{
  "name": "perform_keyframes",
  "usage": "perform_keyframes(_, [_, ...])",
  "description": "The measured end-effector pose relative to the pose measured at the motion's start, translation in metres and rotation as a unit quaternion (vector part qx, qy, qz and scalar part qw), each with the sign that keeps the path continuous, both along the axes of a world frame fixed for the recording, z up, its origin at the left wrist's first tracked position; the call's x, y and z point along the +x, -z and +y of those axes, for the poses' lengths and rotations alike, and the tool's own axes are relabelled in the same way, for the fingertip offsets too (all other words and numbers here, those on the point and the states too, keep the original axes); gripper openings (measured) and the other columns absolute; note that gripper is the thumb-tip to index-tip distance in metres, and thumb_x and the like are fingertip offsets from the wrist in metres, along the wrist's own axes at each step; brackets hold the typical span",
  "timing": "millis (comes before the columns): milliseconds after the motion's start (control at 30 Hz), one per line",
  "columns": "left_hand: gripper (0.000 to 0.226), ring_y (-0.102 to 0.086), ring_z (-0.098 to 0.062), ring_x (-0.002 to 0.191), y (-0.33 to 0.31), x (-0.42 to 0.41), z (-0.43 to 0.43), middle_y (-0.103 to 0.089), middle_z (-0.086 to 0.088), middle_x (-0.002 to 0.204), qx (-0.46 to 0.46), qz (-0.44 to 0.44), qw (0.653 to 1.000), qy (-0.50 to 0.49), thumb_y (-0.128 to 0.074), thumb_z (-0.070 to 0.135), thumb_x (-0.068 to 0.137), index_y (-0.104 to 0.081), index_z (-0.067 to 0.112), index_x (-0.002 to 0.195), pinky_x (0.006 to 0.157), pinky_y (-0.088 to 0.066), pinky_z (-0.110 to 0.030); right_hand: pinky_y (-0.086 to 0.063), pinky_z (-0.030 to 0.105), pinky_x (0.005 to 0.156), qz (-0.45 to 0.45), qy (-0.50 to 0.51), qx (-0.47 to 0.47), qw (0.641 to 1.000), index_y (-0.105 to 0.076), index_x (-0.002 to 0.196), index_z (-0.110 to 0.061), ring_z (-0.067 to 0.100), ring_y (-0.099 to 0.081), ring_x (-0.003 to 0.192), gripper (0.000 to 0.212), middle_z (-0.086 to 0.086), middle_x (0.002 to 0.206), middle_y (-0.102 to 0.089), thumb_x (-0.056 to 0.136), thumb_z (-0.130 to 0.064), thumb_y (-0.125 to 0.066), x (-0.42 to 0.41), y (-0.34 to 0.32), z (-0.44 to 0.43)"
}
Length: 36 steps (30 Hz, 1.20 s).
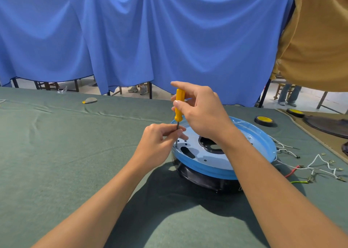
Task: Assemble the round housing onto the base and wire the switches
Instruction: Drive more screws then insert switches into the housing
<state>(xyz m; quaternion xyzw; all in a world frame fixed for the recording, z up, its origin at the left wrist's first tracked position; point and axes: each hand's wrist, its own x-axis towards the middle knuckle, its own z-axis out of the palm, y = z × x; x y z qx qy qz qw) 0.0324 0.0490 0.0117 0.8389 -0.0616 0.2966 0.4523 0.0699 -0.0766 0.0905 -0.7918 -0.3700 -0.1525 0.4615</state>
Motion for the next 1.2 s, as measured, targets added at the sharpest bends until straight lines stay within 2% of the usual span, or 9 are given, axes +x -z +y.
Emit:
perform_keyframes(133, [0.016, -0.072, -0.006, 0.084, 0.0018, -0.0011, -0.0030, -0.077, 0.001, 0.089, -0.011, -0.024, 1.000, -0.007, -0.065, 0.016, 0.092, -0.077, 0.008, 0.101, 0.082, -0.057, -0.027, -0.033, 0.020, 0.072, -0.069, 0.087, -0.018, 0.994, -0.065, 0.109, -0.027, 0.021, -0.058, 0.087, 0.023, -0.005, 0.078, -0.062, 0.087, -0.035, -0.067, 0.0006, 0.0040, 0.0002])
perform_keyframes(233, [0.009, -0.071, -0.002, 0.073, 0.0031, 0.0006, -0.0006, -0.075, 0.007, 0.076, -0.033, -0.044, 0.998, -0.035, -0.073, 0.015, 0.087, -0.079, 0.012, 0.091, 0.076, -0.055, -0.023, -0.043, 0.025, 0.082, -0.052, 0.068, -0.028, 0.996, -0.063, 0.120, -0.025, 0.019, -0.061, 0.090, 0.032, -0.005, 0.088, -0.064, 0.090, -0.036, -0.064, 0.0005, 0.0015, -0.0020])
perform_keyframes(333, [0.013, -0.069, 0.000, 0.078, 0.0021, 0.0020, 0.0017, -0.076, 0.007, 0.080, -0.029, -0.021, 0.999, -0.017, -0.066, 0.013, 0.092, -0.079, 0.011, 0.092, 0.078, -0.052, -0.020, -0.054, 0.032, 0.087, 0.014, -0.010, -0.015, 1.000, -0.055, 0.134, -0.020, 0.017, -0.068, 0.090, 0.041, -0.002, 0.103, -0.068, 0.093, -0.018, -0.059, -0.0006, -0.0022, -0.0026])
perform_keyframes(400, [0.018, -0.070, -0.005, 0.086, 0.0011, 0.0020, 0.0016, -0.077, 0.003, 0.086, -0.022, -0.004, 1.000, 0.003, -0.060, 0.014, 0.096, -0.078, 0.009, 0.097, 0.084, -0.053, -0.024, -0.055, 0.025, 0.081, 0.010, -0.004, 0.006, 1.000, -0.060, 0.128, -0.020, 0.013, -0.068, 0.084, 0.037, -0.003, 0.097, -0.069, 0.091, -0.014, -0.062, 0.0006, -0.0026, -0.0031])
perform_keyframes(533, [0.019, -0.072, -0.010, 0.085, 0.0033, 0.0007, -0.0023, -0.077, -0.001, 0.087, -0.050, -0.006, 0.999, 0.018, -0.060, 0.017, 0.095, -0.077, 0.007, 0.098, 0.084, -0.056, -0.026, -0.037, 0.006, 0.067, -0.059, 0.075, -0.008, 0.995, -0.064, 0.102, -0.024, 0.008, -0.055, 0.073, 0.022, -0.007, 0.080, -0.063, 0.084, -0.035, -0.071, -0.0009, 0.0027, -0.0020])
perform_keyframes(733, [0.013, -0.070, -0.002, 0.080, 0.0024, 0.0034, 0.0021, -0.077, 0.004, 0.082, -0.048, 0.011, 0.999, 0.003, -0.065, 0.013, 0.093, -0.078, 0.010, 0.093, 0.083, -0.052, -0.022, -0.055, 0.020, 0.076, 0.014, -0.016, 0.009, 1.000, -0.061, 0.125, -0.022, 0.016, -0.068, 0.090, 0.034, -0.003, 0.104, -0.067, 0.092, -0.015, -0.061, -0.0028, -0.0015, -0.0026])
perform_keyframes(867, [0.019, -0.070, -0.001, 0.086, 0.0002, 0.0013, -0.0004, -0.077, 0.006, 0.086, -0.018, 0.027, 0.999, 0.030, -0.060, 0.015, 0.096, -0.075, 0.008, 0.103, 0.085, -0.052, -0.017, -0.041, 0.009, 0.070, -0.052, 0.045, -0.004, 0.998, -0.067, 0.110, -0.025, 0.013, -0.062, 0.078, 0.022, -0.003, 0.085, -0.067, 0.088, -0.023, -0.067, -0.0022, 0.0000, -0.0027])
perform_keyframes(1033, [0.007, -0.067, 0.003, 0.065, 0.0022, -0.0005, -0.0041, -0.072, 0.013, 0.069, -0.035, -0.038, 0.998, -0.047, -0.075, 0.016, 0.084, -0.079, 0.010, 0.085, 0.069, -0.050, -0.011, -0.048, 0.030, 0.086, -0.059, 0.052, -0.029, 0.996, -0.063, 0.117, -0.025, 0.018, -0.060, 0.088, 0.029, -0.002, 0.090, -0.065, 0.089, -0.033, -0.065, -0.0038, 0.0012, -0.0039])
perform_keyframes(1200, [0.015, -0.069, -0.001, 0.076, -0.0013, -0.0008, -0.0006, -0.076, 0.005, 0.081, -0.012, -0.006, 1.000, -0.019, -0.065, 0.014, 0.092, -0.079, 0.009, 0.088, 0.075, -0.050, -0.016, -0.051, 0.039, 0.091, -0.012, -0.005, -0.029, 0.999, -0.057, 0.129, -0.023, 0.021, -0.065, 0.092, 0.039, 0.001, 0.097, -0.069, 0.091, -0.015, -0.060, -0.0057, -0.0006, -0.0032])
